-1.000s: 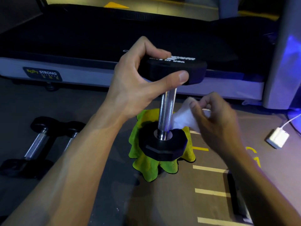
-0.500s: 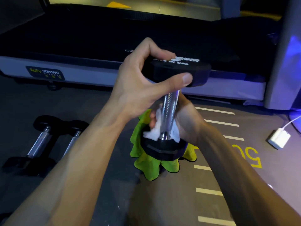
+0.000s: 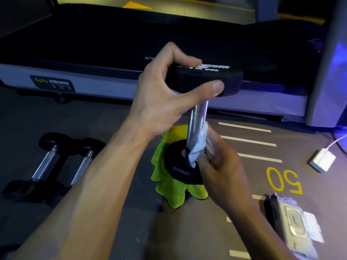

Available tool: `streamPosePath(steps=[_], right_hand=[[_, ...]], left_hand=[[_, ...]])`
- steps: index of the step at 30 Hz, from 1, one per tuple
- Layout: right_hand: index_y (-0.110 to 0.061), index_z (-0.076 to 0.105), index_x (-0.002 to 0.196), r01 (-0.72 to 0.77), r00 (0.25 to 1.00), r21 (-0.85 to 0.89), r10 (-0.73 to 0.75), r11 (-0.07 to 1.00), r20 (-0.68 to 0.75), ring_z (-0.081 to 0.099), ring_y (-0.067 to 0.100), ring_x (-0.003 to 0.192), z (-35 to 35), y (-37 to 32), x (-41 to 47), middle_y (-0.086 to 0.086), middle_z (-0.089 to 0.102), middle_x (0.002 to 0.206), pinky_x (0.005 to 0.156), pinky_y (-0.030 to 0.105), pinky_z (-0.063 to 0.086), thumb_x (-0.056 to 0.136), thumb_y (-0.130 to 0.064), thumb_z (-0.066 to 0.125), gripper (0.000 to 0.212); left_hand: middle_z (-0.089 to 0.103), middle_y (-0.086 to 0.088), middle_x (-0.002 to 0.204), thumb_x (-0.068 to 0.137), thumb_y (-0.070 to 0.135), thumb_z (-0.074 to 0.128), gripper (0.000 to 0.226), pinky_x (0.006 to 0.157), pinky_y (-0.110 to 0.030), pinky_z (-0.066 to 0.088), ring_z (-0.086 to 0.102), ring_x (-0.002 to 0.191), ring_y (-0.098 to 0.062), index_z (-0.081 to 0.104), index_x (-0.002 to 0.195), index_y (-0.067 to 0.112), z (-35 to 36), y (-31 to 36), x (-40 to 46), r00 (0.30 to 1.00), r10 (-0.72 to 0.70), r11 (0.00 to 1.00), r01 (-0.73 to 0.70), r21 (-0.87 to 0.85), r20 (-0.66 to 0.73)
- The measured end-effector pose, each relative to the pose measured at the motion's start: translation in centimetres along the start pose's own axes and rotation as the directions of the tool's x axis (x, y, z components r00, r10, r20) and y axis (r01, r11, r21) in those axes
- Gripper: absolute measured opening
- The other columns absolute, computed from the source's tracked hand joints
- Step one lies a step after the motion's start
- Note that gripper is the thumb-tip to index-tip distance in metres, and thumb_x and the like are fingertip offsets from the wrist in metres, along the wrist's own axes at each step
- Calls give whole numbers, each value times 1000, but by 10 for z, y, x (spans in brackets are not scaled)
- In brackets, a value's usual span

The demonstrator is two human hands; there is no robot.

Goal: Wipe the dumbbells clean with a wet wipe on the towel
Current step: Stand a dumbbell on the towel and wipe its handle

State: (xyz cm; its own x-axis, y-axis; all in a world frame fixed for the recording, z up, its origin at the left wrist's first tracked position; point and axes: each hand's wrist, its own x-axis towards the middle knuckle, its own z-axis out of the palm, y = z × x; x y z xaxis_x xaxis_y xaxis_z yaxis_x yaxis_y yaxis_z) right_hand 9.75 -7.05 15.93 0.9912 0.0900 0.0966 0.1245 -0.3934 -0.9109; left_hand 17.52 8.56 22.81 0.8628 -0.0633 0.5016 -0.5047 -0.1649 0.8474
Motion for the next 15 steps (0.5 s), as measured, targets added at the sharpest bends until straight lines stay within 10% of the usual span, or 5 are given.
streamPosePath(steps=[2,11,15], right_hand=[[-24,66,109,-20,1000,-282,13,959,-29,67,14,84,-1,11,4,-5,75,91,72,17,49,91,-6,63,25],[-24,67,96,15,965,-144,-52,990,-256,68,4,69,7,0,35,-8,72,75,60,19,50,93,-27,73,7],[-30,67,91,67,997,-250,-71,966,-6,61,-8,78,1,4,22,-28,66,78,68,8,40,91,-11,70,19]], left_hand=[[75,0,116,75,41,91,45,96,-47,57,72,109,-16,61,101,20,2,0,0,1000,1,1000,-1,-2,4],[75,-1,116,76,43,90,47,94,-50,57,72,107,-18,62,103,17,4,-1,0,1000,-13,1000,13,13,-10],[76,-1,116,74,44,90,47,96,-49,57,72,107,-19,62,101,18,1,-3,2,1000,-20,1000,20,-3,-19]])
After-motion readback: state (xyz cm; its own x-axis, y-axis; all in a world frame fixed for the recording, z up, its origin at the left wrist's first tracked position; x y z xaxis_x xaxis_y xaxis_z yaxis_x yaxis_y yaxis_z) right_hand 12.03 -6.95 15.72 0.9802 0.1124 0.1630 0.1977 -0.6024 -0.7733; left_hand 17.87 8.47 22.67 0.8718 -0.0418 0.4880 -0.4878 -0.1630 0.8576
